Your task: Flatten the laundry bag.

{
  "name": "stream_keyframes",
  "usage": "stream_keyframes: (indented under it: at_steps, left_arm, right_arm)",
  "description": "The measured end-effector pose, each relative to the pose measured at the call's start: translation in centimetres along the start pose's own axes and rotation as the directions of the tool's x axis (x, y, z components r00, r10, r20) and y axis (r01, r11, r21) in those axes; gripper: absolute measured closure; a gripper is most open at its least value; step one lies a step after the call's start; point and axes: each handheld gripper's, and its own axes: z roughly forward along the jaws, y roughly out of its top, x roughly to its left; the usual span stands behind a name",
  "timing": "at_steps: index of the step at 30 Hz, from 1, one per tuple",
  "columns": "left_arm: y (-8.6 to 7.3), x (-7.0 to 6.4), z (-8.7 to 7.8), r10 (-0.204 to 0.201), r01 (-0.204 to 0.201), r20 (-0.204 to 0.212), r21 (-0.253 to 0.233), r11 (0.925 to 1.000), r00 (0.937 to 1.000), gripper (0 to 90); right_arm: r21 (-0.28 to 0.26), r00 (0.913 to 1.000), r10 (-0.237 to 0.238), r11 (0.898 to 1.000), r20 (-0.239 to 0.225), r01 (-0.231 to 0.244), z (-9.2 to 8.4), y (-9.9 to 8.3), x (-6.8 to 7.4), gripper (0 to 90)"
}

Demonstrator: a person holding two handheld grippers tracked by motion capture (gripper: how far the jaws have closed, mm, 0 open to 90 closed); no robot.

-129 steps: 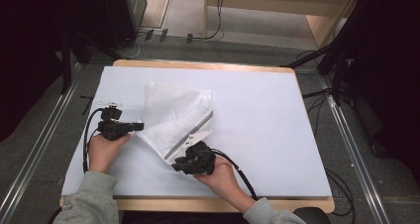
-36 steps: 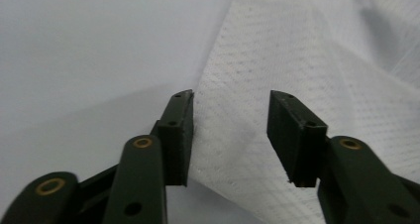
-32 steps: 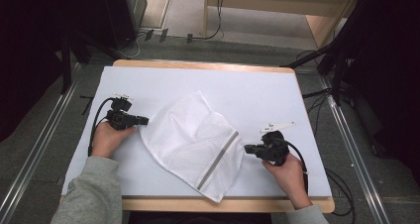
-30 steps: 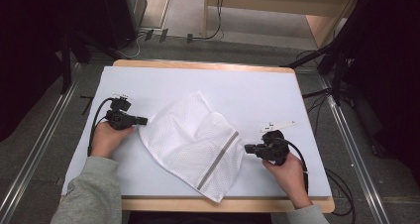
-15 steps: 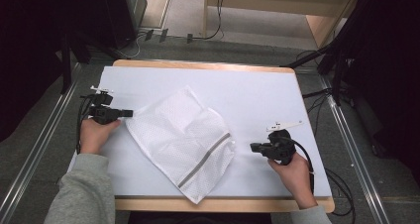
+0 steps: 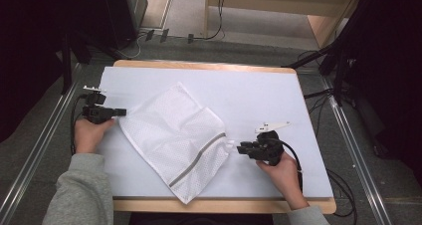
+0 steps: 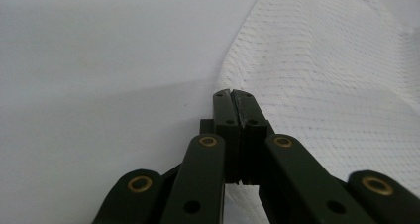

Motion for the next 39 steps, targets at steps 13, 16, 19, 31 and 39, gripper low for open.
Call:
stream_keyframes:
  at_steps: [13, 16, 19, 31, 39]
  left_arm:
    - [-0.4, 0.5, -0.1, -0.016, 0.016, 0.046, 0.003, 0.9999, 0.9988, 90.0]
    - [-0.4, 0.6, -0.1, -0.021, 0.021, 0.046, -0.003, 0.9998, 0.9987, 90.0]
    - [-0.3, 0.7, -0.2, -0.017, 0.017, 0.036, -0.014, 0.9997, 0.9992, 90.0]
    - [0.7, 0.0, 0.9, -0.009, 0.010, 0.054, -0.010, 0.9999, 0.9985, 90.0]
    - [0.9, -0.7, 0.2, 0.009, -0.006, 0.055, -0.054, 0.9985, 0.9984, 68.3]
  right_arm:
    - [0.056, 0.9962, -0.083, 0.995, 0.025, 0.082, 4.9, 1.4, 0.9, 84.5]
    - [0.086, 0.9982, -0.059, 0.995, 0.012, 0.058, 4.6, 1.6, 0.8, 89.7]
    - [0.089, 0.9983, -0.053, 0.995, 0.025, 0.051, 3.3, 1.6, 0.8, 89.9]
    - [0.108, 1.0000, -0.005, 0.994, 0.008, 0.004, -1.2, -1.4, 0.4, 89.4]
    - [-0.012, 0.9988, -0.038, 0.999, 0.031, 0.039, -2.7, -1.4, -0.1, 65.5]
